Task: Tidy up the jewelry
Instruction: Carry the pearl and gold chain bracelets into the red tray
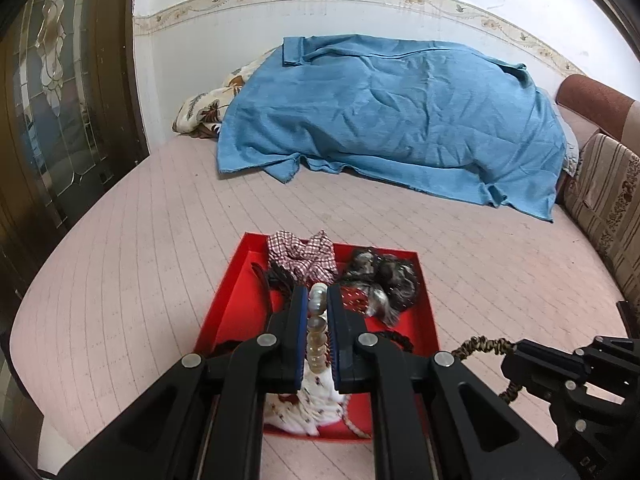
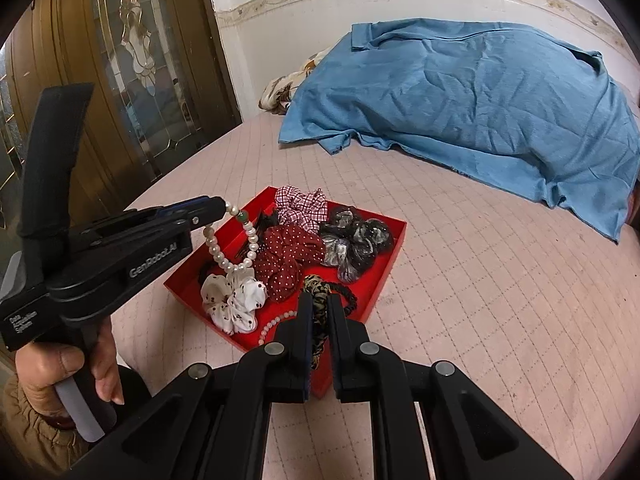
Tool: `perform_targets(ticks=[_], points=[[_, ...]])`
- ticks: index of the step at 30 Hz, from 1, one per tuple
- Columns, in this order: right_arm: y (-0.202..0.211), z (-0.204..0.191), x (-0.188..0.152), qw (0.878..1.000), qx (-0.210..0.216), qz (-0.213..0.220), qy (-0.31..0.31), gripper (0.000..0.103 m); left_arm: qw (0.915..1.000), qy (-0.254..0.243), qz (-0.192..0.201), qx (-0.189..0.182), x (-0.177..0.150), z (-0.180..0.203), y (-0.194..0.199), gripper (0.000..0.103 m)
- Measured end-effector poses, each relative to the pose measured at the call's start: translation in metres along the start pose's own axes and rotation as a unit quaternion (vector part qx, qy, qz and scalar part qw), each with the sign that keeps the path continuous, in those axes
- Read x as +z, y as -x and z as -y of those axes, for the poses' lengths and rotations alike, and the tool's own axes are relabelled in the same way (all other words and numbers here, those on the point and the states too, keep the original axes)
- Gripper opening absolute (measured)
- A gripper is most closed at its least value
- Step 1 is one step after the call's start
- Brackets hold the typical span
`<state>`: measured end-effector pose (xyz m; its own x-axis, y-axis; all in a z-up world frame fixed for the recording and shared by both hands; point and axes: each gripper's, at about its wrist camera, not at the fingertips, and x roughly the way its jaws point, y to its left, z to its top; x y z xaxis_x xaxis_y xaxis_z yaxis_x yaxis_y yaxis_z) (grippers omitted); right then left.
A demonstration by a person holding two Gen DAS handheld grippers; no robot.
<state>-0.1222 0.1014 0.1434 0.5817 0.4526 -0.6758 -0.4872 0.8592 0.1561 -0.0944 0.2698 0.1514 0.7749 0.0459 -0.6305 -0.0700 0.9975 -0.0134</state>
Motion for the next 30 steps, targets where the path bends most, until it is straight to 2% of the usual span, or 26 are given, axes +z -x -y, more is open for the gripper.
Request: perform_targets(ticks=[12, 30], points=[[-0.035, -0.009, 0.009, 1.0, -0.001, -0.027, 0.0, 0.009, 0.9999, -0.009, -0.004, 0.005, 0.005, -0.018, -0.033, 0.009], [-0.071, -0.023, 0.014, 0.999, 0.0, -0.053, -0.005, 0.009, 0.9992, 0.017, -0.026, -0.023, -0.009, -0.047, -0.064, 0.009]])
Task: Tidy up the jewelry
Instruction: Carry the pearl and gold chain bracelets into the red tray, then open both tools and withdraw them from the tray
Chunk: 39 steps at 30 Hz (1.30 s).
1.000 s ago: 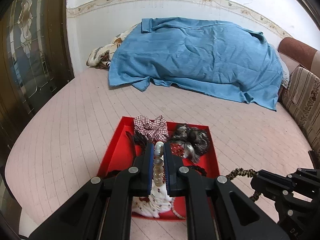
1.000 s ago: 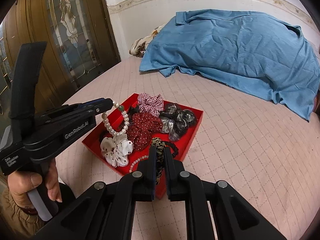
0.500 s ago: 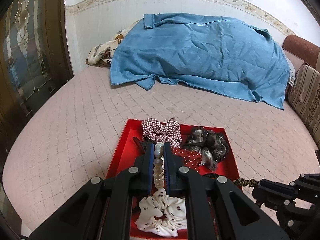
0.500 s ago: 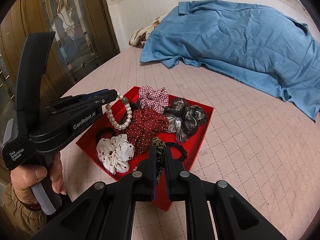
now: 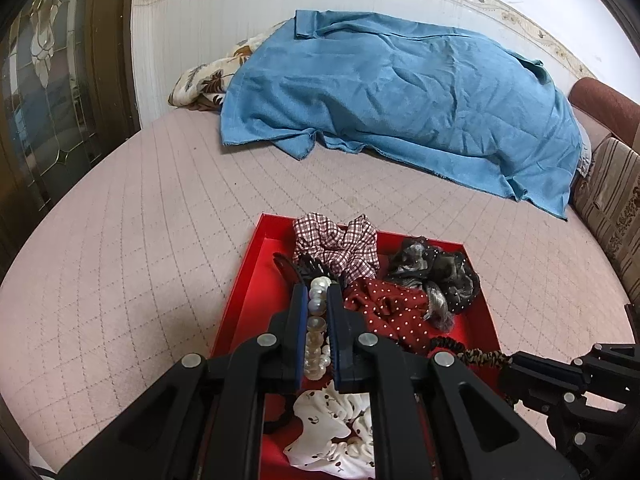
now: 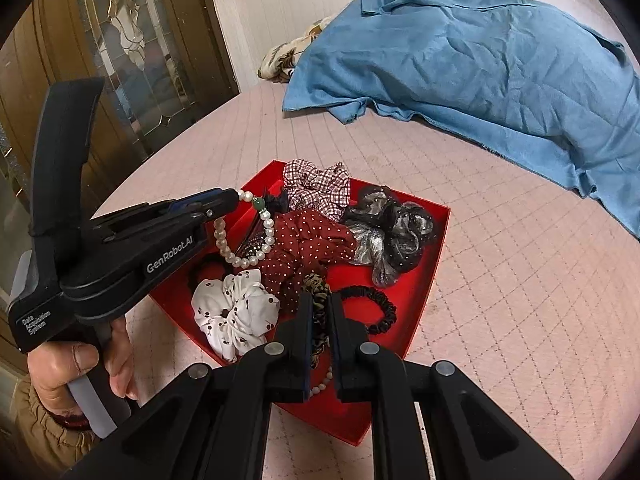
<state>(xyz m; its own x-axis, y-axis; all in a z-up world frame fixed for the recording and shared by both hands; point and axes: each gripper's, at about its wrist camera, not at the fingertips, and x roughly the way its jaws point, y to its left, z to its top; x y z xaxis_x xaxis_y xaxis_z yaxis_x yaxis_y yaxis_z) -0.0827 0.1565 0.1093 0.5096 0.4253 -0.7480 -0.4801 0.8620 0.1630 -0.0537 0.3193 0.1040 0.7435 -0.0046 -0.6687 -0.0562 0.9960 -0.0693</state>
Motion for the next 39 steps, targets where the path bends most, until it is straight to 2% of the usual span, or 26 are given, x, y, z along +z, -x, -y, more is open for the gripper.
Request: perform_targets(ticks=[21, 39], points=[[-0.022, 0.004, -0.005, 1.0, 0.0, -0.02, -0.014, 0.009, 0.9997, -0.001, -0.022, 0.005, -0.009, -0.006, -0.013, 0.009], [-0.043, 0.021, -0.011, 0.998, 0.0, -0.045, -0.039, 0.009, 0.998, 0.004, -0.056, 0.028, -0.015, -0.012, -0.034, 0.009]])
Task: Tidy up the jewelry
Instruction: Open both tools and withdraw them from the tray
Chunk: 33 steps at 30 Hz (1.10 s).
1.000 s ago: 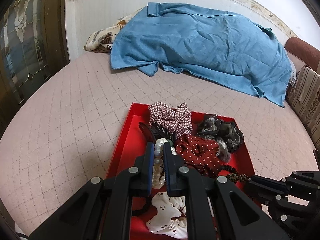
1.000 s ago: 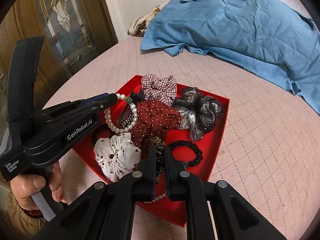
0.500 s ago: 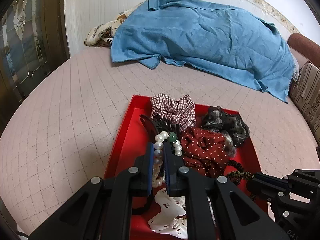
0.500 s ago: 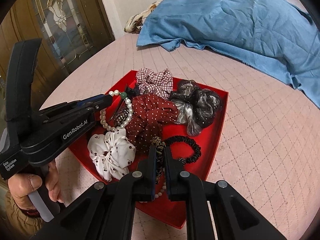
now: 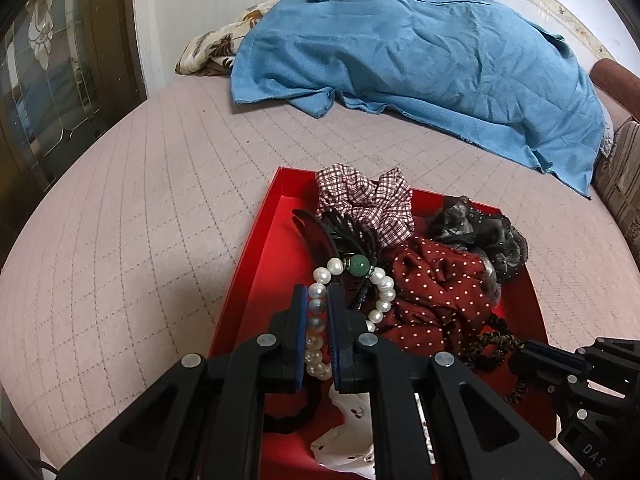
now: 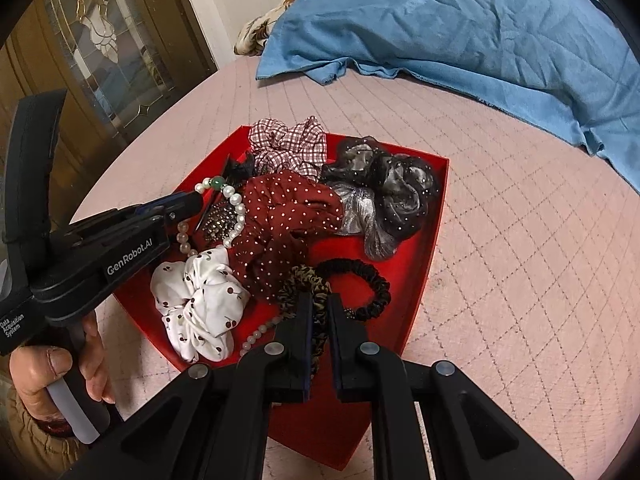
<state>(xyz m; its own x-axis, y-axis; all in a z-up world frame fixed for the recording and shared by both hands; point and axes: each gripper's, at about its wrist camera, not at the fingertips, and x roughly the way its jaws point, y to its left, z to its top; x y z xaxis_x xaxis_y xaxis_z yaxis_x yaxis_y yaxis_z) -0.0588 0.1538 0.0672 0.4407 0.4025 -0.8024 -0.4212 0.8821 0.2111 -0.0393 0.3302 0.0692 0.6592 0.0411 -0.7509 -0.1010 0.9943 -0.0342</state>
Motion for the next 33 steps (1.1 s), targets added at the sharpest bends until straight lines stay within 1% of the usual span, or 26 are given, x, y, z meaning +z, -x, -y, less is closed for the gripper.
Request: perform_targets(ticks=[10, 20, 22, 24, 25, 26, 27, 28, 30, 33], points=[[-0.014, 0.001, -0.006, 1.0, 0.001, -0.017, 0.007, 0.009, 0.9996, 0.006, -0.017, 0.021, -0.001, -0.003, -0.012, 0.009], [-0.016, 0.008, -0.006, 1.0, 0.001, -0.018, 0.005, 0.009, 0.9994, 0.003, -0.015, 0.03, -0.001, -0.001, -0.015, 0.01], [-0.015, 0.008, -0.007, 1.0, 0.003, -0.015, 0.006, 0.009, 0.9995, 0.002, -0.007, 0.031, -0.001, 0.0, -0.013, 0.014], [-0.012, 0.007, -0.007, 1.0, 0.003, -0.01, 0.006, 0.013, 0.9994, 0.002, 0.004, 0.035, -0.001, 0.0, -0.009, 0.035], [-0.011, 0.007, -0.007, 1.0, 0.003, -0.008, 0.005, 0.02, 0.9993, 0.003, 0.012, 0.037, -0.001, 0.0, -0.006, 0.04], [-0.008, 0.007, -0.007, 1.0, 0.003, -0.003, 0.003, 0.03, 0.9992, 0.004, 0.018, 0.037, -0.001, 0.0, -0.004, 0.045], [-0.005, 0.008, -0.008, 1.0, 0.002, 0.003, 0.0, 0.034, 0.9991, 0.005, 0.024, 0.035, 0.0, -0.001, -0.001, 0.05], [-0.002, 0.009, -0.007, 1.0, 0.001, 0.008, -0.002, 0.039, 0.9991, 0.008, 0.03, 0.03, 0.0, -0.001, 0.002, 0.053], [0.004, 0.01, -0.007, 1.0, -0.001, 0.015, -0.006, 0.039, 0.9988, 0.01, 0.037, 0.03, -0.001, -0.001, 0.005, 0.06], [0.012, 0.013, -0.007, 1.0, -0.004, 0.024, -0.013, 0.04, 0.9982, 0.008, 0.045, 0.038, -0.001, 0.001, 0.009, 0.064]])
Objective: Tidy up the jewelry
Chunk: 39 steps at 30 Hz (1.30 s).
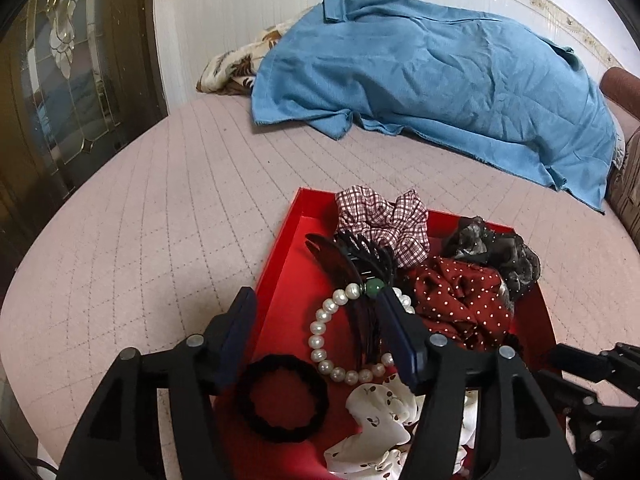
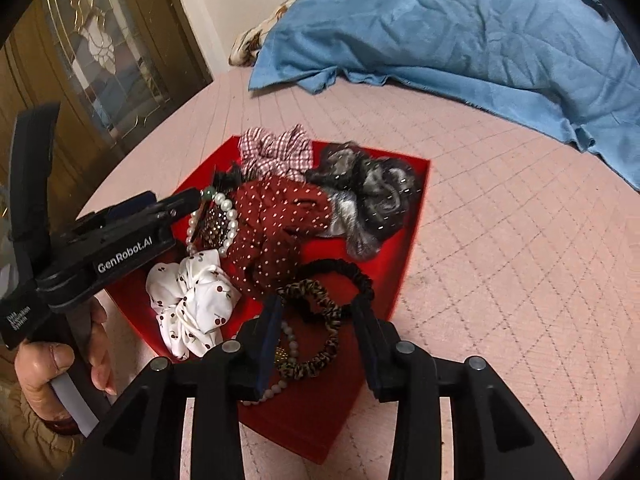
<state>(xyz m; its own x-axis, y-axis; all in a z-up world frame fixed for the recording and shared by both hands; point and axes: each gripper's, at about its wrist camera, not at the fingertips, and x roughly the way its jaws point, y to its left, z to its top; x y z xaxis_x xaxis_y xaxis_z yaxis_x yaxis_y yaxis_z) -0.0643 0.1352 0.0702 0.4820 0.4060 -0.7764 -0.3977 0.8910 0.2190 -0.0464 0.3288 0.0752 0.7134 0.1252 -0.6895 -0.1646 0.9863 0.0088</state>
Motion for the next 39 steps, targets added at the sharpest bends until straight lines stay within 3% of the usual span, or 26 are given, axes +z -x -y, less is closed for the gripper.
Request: perform_targets(ticks=[5, 10, 12, 15, 22, 28, 34, 39], points=[[0.012, 0.005, -0.003, 1.0, -0.004, 0.008, -0.008, 0.044, 0.999, 0.008, 0.023, 0.037, 0.0, -0.001, 0.01, 0.079], [0.025, 0.008, -0.009, 1.0, -0.008, 0.016, -0.012, 0.045, 0.9935, 0.026, 0.067, 0.088, 0.001, -0.003, 0.034, 0.081], [0.033, 0.01, -0.012, 1.0, -0.012, 0.02, -0.012, 0.046, 0.9906, 0.029, 0.082, 0.105, 0.004, -0.003, 0.046, 0.09], [0.048, 0.013, -0.017, 0.999, -0.023, 0.034, -0.01, 0.052, 0.9845, 0.027, 0.112, 0.132, 0.001, 0.003, 0.079, 0.091], [0.079, 0.018, -0.03, 0.997, -0.044, 0.067, -0.01, 0.063, 0.979, 0.063, 0.151, 0.122, -0.014, 0.012, 0.152, 0.099], [0.105, 0.022, -0.047, 0.995, -0.047, 0.09, -0.006, 0.072, 0.9718, 0.034, 0.177, 0.152, -0.022, 0.037, 0.195, 0.1], [0.127, 0.028, -0.061, 0.993, -0.05, 0.106, -0.008, 0.073, 0.9732, 0.051, 0.19, 0.119, -0.04, 0.053, 0.22, 0.103], [0.145, 0.034, -0.07, 0.991, -0.055, 0.122, -0.012, 0.075, 0.98, 0.048, 0.163, 0.103, -0.047, 0.067, 0.224, 0.103]])
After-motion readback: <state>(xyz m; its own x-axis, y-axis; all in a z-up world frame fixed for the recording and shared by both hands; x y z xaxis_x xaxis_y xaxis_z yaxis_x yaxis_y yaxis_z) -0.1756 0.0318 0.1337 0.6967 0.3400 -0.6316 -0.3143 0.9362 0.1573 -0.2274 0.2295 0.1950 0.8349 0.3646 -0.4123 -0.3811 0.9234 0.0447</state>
